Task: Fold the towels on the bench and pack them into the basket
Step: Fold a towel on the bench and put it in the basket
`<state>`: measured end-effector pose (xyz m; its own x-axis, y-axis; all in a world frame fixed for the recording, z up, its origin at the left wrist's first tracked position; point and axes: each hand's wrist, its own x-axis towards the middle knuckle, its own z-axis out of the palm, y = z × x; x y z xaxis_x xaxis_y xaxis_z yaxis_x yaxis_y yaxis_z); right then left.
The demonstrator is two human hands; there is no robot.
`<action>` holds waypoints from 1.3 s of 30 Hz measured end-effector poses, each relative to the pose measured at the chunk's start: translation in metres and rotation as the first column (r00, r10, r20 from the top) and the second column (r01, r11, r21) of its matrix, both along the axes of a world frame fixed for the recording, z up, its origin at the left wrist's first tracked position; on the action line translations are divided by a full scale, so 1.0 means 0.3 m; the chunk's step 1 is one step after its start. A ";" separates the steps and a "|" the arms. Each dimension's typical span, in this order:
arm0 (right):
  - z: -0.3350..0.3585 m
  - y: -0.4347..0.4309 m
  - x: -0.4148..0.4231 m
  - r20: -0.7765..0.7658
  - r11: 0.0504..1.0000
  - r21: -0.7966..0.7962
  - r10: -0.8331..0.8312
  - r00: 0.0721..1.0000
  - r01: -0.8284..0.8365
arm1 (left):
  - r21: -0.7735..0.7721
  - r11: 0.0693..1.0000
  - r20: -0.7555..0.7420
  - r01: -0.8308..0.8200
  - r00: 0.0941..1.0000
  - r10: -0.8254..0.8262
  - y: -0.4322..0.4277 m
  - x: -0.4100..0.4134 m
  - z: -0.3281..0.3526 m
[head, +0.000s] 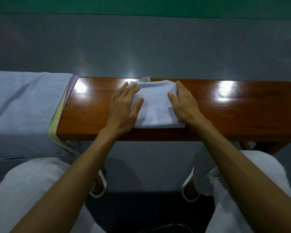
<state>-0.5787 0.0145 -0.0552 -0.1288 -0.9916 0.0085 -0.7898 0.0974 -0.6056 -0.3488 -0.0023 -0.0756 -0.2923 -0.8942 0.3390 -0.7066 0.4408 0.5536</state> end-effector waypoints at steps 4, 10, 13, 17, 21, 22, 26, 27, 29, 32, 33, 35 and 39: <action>0.064 0.059 -0.064 0.107 0.976 -0.216 0.010 0.994 0.013 | 0.001 0.997 -0.117 0.074 0.990 -0.073 0.039 0.035 0.027; -0.011 0.165 -0.085 -0.058 0.948 -0.122 0.288 0.956 -0.293 | 0.030 0.990 -0.022 0.141 0.990 -0.141 0.084 0.084 -0.036; -0.032 0.182 -0.089 -0.087 0.942 -0.134 0.300 0.950 -0.309 | 0.046 0.988 0.034 0.150 0.988 -0.152 0.108 0.091 -0.047; -0.044 0.193 -0.092 -0.100 0.943 -0.132 0.293 0.951 -0.305 | 0.028 0.990 0.130 0.140 0.981 -0.142 0.126 0.101 -0.043; -0.053 0.198 -0.099 -0.137 0.928 -0.143 0.326 0.935 -0.344 | 0.027 0.989 0.123 0.147 0.981 -0.149 0.140 0.105 -0.032; -0.053 0.198 -0.102 -0.137 0.926 -0.144 0.329 0.934 -0.348 | 0.027 0.988 0.122 0.151 0.981 -0.153 0.142 0.107 -0.029; -0.053 0.202 -0.114 -0.117 0.921 -0.127 0.356 0.927 -0.369 | 0.037 0.984 0.121 0.175 0.976 -0.179 0.134 0.124 -0.018; -0.054 0.204 -0.115 -0.125 0.918 -0.126 0.361 0.924 -0.376 | 0.034 0.982 0.130 0.183 0.974 -0.186 0.132 0.128 -0.017; -0.056 0.212 -0.114 -0.146 0.911 -0.141 0.367 0.919 -0.387 | 0.008 0.980 0.152 0.199 0.968 -0.198 0.136 0.134 -0.021; -0.054 0.223 -0.113 -0.150 0.896 -0.175 0.384 0.911 -0.407 | -0.017 0.980 0.139 0.200 0.971 -0.196 0.146 0.141 -0.034; -0.053 0.226 -0.115 -0.140 0.893 -0.180 0.393 0.909 -0.413 | -0.017 0.979 0.125 0.202 0.972 -0.198 0.149 0.144 -0.037; -0.050 0.230 -0.119 -0.108 0.885 -0.188 0.412 0.905 -0.426 | -0.016 0.979 0.081 0.203 0.976 -0.201 0.156 0.154 -0.034; -0.021 0.229 -0.135 -0.025 0.888 -0.185 0.424 0.906 -0.421 | 0.000 0.986 -0.001 0.167 0.986 -0.167 0.156 0.171 -0.038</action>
<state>-0.6191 0.0831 -0.0615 0.2999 -0.9339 0.1949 -0.7220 -0.3557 -0.5934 -0.2974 0.0445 -0.0869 -0.4375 -0.8327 0.3394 -0.6224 0.5529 0.5540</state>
